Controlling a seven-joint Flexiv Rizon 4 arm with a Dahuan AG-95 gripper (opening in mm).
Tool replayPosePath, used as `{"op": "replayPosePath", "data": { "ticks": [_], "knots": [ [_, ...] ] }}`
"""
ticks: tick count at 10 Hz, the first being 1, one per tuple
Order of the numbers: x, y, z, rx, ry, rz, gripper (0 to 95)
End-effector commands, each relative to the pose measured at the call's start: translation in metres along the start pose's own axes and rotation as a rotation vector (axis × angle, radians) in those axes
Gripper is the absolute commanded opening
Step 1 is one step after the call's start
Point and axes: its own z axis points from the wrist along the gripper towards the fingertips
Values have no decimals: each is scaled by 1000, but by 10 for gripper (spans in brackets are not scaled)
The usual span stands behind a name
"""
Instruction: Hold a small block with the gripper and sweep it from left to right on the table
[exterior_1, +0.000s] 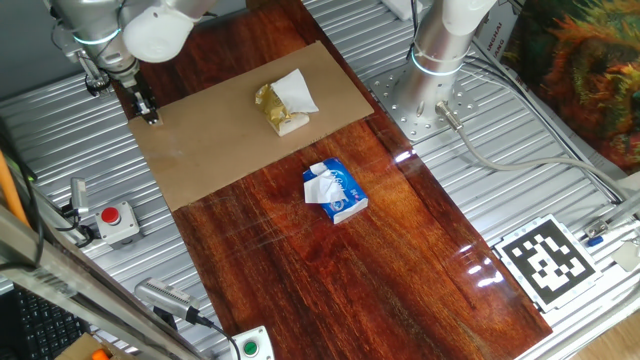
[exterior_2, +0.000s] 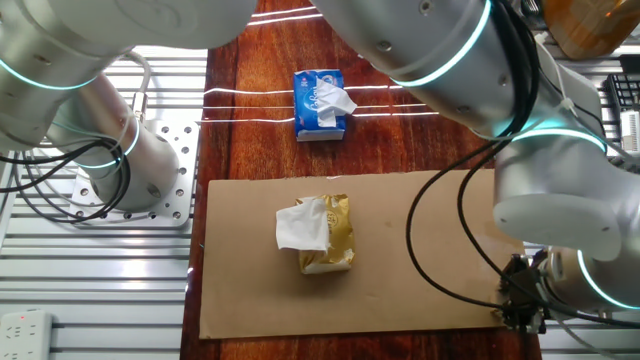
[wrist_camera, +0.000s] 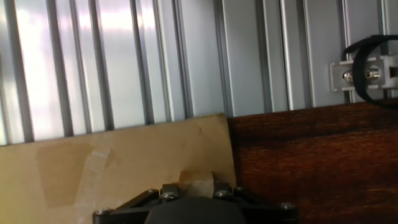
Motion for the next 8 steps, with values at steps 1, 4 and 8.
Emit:
{"op": "replayPosePath", "data": {
  "ticks": [1, 4, 8],
  "knots": [
    [4, -2, 3, 4, -3, -3, 190],
    [7, -2, 1, 7, -10, -4, 190],
    [13, -2, 1, 6, -11, -4, 190]
  ]
}}
